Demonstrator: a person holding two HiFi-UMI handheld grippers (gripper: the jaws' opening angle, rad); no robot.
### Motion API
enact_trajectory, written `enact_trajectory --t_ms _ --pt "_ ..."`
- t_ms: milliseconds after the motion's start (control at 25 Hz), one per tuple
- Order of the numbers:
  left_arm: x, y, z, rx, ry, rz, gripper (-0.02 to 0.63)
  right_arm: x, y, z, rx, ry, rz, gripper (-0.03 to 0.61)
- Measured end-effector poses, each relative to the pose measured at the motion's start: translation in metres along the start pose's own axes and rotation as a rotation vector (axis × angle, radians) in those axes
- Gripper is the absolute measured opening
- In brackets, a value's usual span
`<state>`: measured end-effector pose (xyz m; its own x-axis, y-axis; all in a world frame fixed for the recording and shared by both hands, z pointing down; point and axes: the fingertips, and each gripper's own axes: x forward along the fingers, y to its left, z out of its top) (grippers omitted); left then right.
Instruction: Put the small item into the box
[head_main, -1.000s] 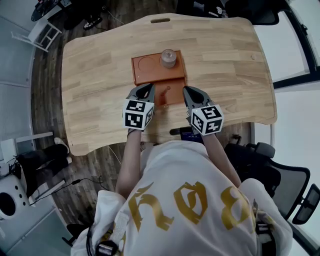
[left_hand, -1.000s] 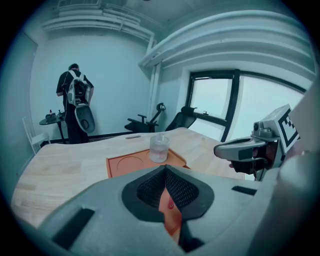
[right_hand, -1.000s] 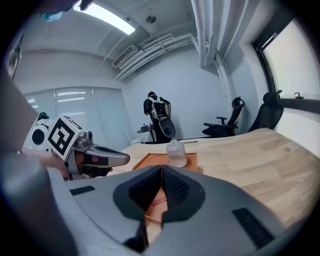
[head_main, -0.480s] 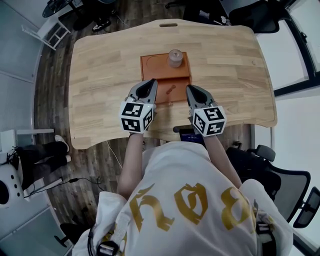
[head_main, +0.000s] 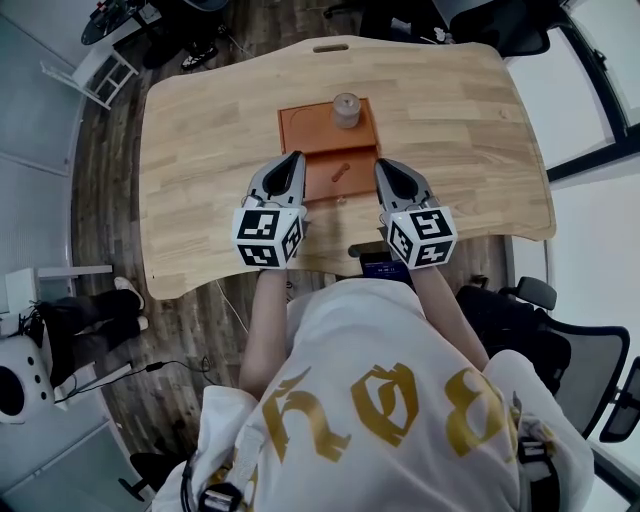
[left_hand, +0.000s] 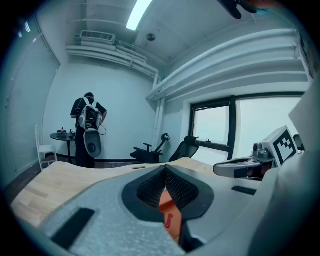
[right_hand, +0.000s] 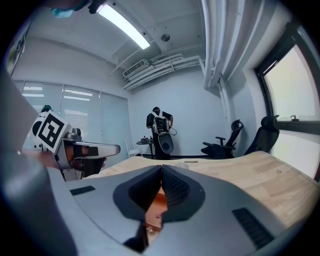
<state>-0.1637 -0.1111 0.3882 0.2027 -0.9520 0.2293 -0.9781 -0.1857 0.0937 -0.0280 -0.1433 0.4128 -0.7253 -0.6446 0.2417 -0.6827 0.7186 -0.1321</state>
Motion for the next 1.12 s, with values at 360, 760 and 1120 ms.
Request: enact_trajectory --t_ms 360,760,1120 --pt "0.001 -0.005 0.001 0.011 -0.002 -0.002 0.011 -0.002 0.003 -0.003 -0.013 0.008 0.011 0.012" --pt "0.007 -0.013 -0.002 0.014 0.001 -0.028 0.011 -0.006 -0.004 -0.002 -0.019 -0.001 -0.008 0.012" --pt "0.015 -0.026 -0.001 0.022 0.011 -0.053 0.011 -0.015 -0.013 -0.005 -0.015 0.008 -0.022 0.012"
